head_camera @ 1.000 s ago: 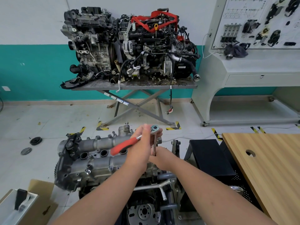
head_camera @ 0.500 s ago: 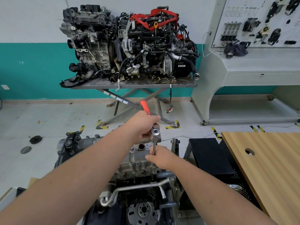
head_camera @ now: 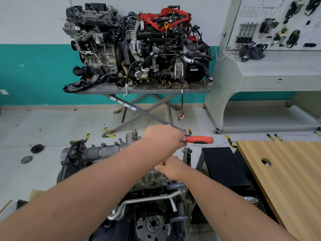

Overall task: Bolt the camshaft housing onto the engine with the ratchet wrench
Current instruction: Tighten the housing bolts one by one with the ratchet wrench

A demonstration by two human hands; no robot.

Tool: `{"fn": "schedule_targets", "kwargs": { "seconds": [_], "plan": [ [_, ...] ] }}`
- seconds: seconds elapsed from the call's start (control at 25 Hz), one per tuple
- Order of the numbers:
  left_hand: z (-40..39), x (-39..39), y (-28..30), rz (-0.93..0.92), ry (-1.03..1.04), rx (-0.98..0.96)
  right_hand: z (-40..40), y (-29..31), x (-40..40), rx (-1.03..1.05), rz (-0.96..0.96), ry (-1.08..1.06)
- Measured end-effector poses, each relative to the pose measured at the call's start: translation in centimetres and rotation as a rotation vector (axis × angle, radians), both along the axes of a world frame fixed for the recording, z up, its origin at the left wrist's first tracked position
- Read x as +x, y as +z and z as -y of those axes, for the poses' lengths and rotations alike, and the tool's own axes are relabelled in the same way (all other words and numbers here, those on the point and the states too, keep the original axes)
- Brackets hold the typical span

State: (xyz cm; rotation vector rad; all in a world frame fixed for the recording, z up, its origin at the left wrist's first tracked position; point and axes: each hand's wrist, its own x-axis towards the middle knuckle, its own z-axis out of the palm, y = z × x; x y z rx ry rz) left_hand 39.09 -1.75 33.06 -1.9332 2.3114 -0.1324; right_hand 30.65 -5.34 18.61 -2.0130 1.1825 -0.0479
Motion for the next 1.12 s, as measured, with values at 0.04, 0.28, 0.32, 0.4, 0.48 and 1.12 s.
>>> {"fn": "schedule_targets", "kwargs": {
  "seconds": [0.04, 0.28, 0.32, 0.4, 0.48, 1.12],
  "plan": [
    [-0.3, 0.3, -0.8, 0.019, -0.041, -0.095, 0.0, 0.0, 0.1, 0.007, 0.019, -0.008],
    [-2.5, 3.1, -6.4, -0.225, -0.240, -0.782, -0.2, 0.0, -0.4, 0.065, 0.129, -0.099],
    [-2.8, 3.1, -7.2, -0.337, -0.226, -0.768, -0.4, 0.1, -0.4, 0.117, 0.154, -0.119],
    [-3.3, 2.8, -8.0, -0.766, -0.153, -0.630, -0.3, 0.4, -0.1, 0.111, 0.092, -0.114],
    [-3.9, 1.7, -8.0, -1.364, 0.012, -0.423, -0.3, 0.1, 0.3, 0.111, 0.100, -0.098],
    [1.0, 2.7, -1.0, -1.212, 0.579, 0.205, -2.8, 1.6, 3.1, 0.133, 0.584, -0.464]
  ]
}}
